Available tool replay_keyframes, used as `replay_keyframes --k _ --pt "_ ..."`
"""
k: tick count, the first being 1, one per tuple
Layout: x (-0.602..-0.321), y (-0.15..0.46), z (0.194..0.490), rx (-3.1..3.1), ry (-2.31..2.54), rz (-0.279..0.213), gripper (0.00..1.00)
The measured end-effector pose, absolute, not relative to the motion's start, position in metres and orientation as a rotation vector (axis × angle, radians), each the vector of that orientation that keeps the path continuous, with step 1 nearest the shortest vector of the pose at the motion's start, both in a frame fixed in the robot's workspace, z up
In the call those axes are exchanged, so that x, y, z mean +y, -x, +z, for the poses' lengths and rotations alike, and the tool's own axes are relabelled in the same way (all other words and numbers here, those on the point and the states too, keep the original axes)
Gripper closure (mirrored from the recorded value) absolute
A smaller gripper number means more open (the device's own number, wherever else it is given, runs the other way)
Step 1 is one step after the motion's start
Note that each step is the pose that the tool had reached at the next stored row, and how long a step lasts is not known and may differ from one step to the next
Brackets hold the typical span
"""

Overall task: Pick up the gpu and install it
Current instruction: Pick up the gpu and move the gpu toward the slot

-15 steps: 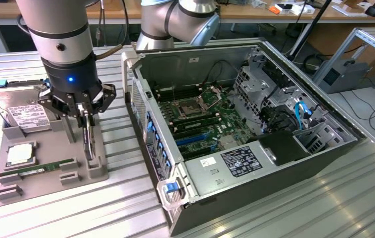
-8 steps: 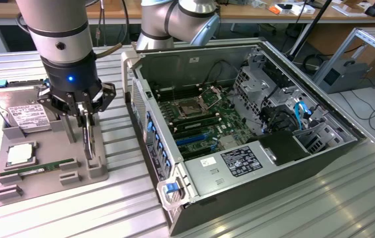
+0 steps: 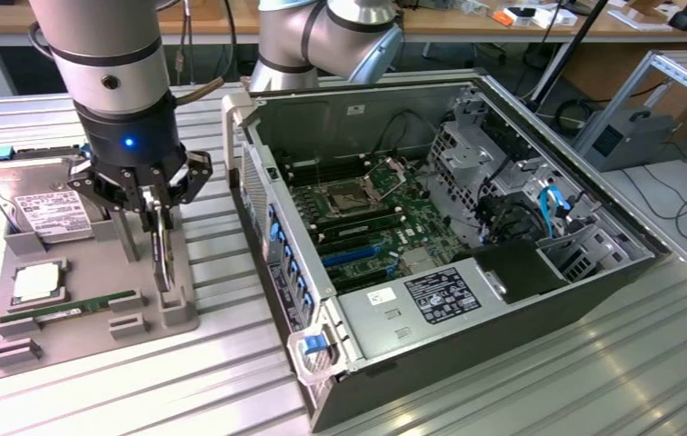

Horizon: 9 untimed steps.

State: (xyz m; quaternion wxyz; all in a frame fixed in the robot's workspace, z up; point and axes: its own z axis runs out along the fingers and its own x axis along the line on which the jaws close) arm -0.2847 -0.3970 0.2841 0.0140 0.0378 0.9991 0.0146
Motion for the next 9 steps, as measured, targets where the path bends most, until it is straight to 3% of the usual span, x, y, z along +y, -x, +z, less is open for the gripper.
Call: replay_keyframes --k 9 --pt "-0.3970 0.2847 0.2869 3.111 -0.118 0.047 0.73"
